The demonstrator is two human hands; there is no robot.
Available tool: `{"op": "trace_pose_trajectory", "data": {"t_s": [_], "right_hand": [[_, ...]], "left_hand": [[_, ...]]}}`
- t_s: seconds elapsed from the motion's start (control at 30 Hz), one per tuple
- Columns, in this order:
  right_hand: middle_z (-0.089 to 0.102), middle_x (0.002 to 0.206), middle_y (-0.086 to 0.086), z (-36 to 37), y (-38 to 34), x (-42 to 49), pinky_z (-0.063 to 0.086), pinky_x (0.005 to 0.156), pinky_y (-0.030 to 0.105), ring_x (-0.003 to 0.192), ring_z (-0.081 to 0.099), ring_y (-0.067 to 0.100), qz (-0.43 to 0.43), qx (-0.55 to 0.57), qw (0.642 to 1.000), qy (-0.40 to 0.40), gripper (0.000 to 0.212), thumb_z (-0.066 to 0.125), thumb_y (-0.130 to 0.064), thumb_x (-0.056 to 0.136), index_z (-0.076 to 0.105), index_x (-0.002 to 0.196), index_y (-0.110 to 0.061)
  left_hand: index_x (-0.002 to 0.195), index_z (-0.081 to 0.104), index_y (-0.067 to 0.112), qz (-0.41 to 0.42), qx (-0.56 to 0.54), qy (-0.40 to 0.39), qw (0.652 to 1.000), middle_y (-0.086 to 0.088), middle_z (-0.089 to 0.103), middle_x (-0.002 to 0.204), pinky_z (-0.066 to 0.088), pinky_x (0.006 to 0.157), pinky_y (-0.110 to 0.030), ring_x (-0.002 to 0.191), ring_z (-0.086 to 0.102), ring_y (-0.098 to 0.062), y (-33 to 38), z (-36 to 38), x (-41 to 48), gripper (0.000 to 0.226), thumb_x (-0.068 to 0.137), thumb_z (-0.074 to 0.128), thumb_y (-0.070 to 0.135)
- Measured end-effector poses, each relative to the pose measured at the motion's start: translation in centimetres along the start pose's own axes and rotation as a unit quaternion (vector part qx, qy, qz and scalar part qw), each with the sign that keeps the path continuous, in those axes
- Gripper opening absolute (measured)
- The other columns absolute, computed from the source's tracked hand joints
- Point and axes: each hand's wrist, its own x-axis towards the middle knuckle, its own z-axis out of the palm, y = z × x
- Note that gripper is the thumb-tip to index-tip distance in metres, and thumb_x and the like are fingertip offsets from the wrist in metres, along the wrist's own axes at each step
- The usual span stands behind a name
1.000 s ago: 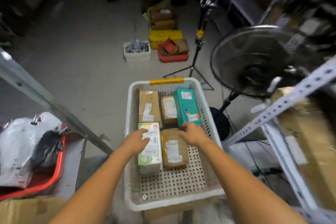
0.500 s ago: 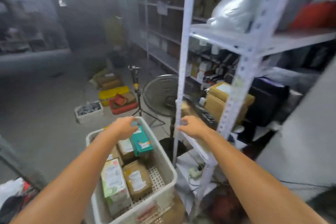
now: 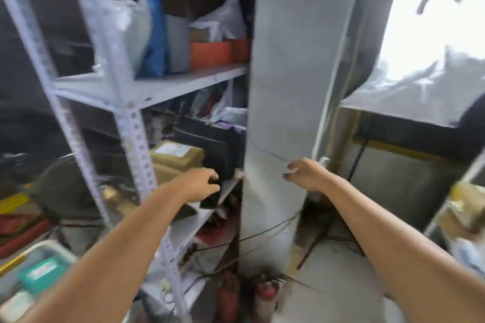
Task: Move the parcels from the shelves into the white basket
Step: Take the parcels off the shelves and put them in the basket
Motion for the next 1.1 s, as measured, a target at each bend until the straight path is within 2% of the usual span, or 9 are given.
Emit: {"op": "trace_pose_trajectory", "data": {"t_s": [0.07, 0.17, 0.3, 0.47, 0.57, 0.63, 0.8, 0.93, 1.1], "right_hand": [[0.056, 0.135, 0.008, -3.1, 3.8, -0.1, 0.042, 0.099, 0.031, 0.123, 0.053, 0.029, 0.042, -0.005, 0.999, 0.034, 0.047, 0.058, -0.044, 0.092, 0.058, 0.130, -0.016], [0.063, 0.123, 0.010, -7.4, 9.1, -1.7, 0.047, 0.093, 0.033, 0.114, 0.057, 0.031, 0.106, -0.007, 0.991, 0.082, 0.042, 0.056, -0.044, 0.092, 0.065, 0.117, -0.012], [0.061, 0.128, 0.007, -11.3, 15.7, -5.8, 0.045, 0.097, 0.033, 0.117, 0.056, 0.026, 0.215, 0.016, 0.966, 0.139, 0.043, 0.057, -0.039, 0.091, 0.061, 0.125, -0.013], [0.069, 0.111, 0.011, -14.0, 22.8, -11.4, 0.042, 0.072, 0.027, 0.101, 0.062, 0.028, 0.320, 0.013, 0.927, 0.196, 0.028, 0.060, -0.032, 0.088, 0.068, 0.105, -0.011], [0.069, 0.106, 0.007, -15.0, 26.8, -14.1, 0.048, 0.080, 0.032, 0.101, 0.062, 0.027, 0.387, 0.033, 0.893, 0.225, 0.026, 0.061, -0.033, 0.084, 0.069, 0.101, -0.015], [0.067, 0.114, 0.007, -15.6, 29.4, -15.3, 0.047, 0.086, 0.034, 0.105, 0.061, 0.027, 0.422, 0.048, 0.873, 0.240, 0.032, 0.061, -0.035, 0.086, 0.067, 0.110, -0.016], [0.058, 0.134, 0.007, -18.6, 36.3, -16.8, 0.043, 0.096, 0.031, 0.121, 0.055, 0.026, 0.449, 0.058, 0.849, 0.273, 0.048, 0.062, -0.041, 0.088, 0.057, 0.130, -0.019], [0.060, 0.130, 0.009, -21.2, 41.1, -16.6, 0.051, 0.094, 0.040, 0.115, 0.057, 0.028, 0.446, 0.077, 0.835, 0.314, 0.047, 0.062, -0.039, 0.088, 0.057, 0.129, -0.016], [0.059, 0.131, 0.007, -24.0, 46.3, -14.3, 0.052, 0.092, 0.041, 0.112, 0.059, 0.026, 0.451, 0.096, 0.812, 0.358, 0.051, 0.062, -0.040, 0.090, 0.053, 0.134, -0.016]], "left_hand": [[0.134, 0.051, 0.025, 0.033, 0.000, 0.005, 0.999, -0.002, 0.059, 0.129, 0.044, 0.096, -0.030, 0.114, 0.056, -0.022, 4.3, -0.5, 3.9, 0.044, 0.092, 0.056, 0.039], [0.134, 0.052, 0.026, 0.106, 0.030, 0.008, 0.994, -0.004, 0.059, 0.131, 0.041, 0.099, -0.029, 0.119, 0.055, -0.024, 10.6, -0.6, 9.8, 0.045, 0.091, 0.056, 0.040], [0.134, 0.050, 0.025, 0.216, 0.043, -0.036, 0.975, -0.003, 0.059, 0.132, 0.039, 0.097, -0.028, 0.123, 0.052, -0.023, 19.7, 0.5, 15.6, 0.045, 0.092, 0.053, 0.041], [0.130, 0.052, 0.030, 0.331, 0.034, -0.059, 0.941, 0.004, 0.063, 0.121, 0.043, 0.089, -0.026, 0.112, 0.057, -0.018, 31.0, 3.0, 18.7, 0.042, 0.091, 0.054, 0.043], [0.128, 0.054, 0.031, 0.375, 0.037, -0.073, 0.923, 0.004, 0.063, 0.121, 0.047, 0.094, -0.031, 0.109, 0.059, -0.018, 37.1, 4.8, 19.5, 0.040, 0.090, 0.054, 0.044], [0.129, 0.053, 0.031, 0.401, 0.041, -0.078, 0.912, 0.003, 0.062, 0.123, 0.047, 0.095, -0.031, 0.109, 0.058, -0.019, 41.1, 5.9, 19.9, 0.040, 0.091, 0.053, 0.044], [0.126, 0.058, 0.022, 0.451, 0.051, -0.071, 0.888, -0.003, 0.063, 0.122, 0.048, 0.093, -0.032, 0.110, 0.058, -0.022, 50.4, 7.6, 20.5, 0.037, 0.093, 0.054, 0.038], [0.133, 0.053, 0.023, 0.459, 0.037, -0.068, 0.885, -0.002, 0.059, 0.130, 0.046, 0.097, -0.032, 0.117, 0.056, -0.022, 56.4, 8.1, 22.1, 0.042, 0.094, 0.054, 0.036], [0.133, 0.052, 0.024, 0.466, 0.014, -0.069, 0.882, -0.002, 0.059, 0.129, 0.047, 0.094, -0.031, 0.115, 0.057, -0.021, 63.1, 9.1, 26.1, 0.042, 0.093, 0.055, 0.038]]}}
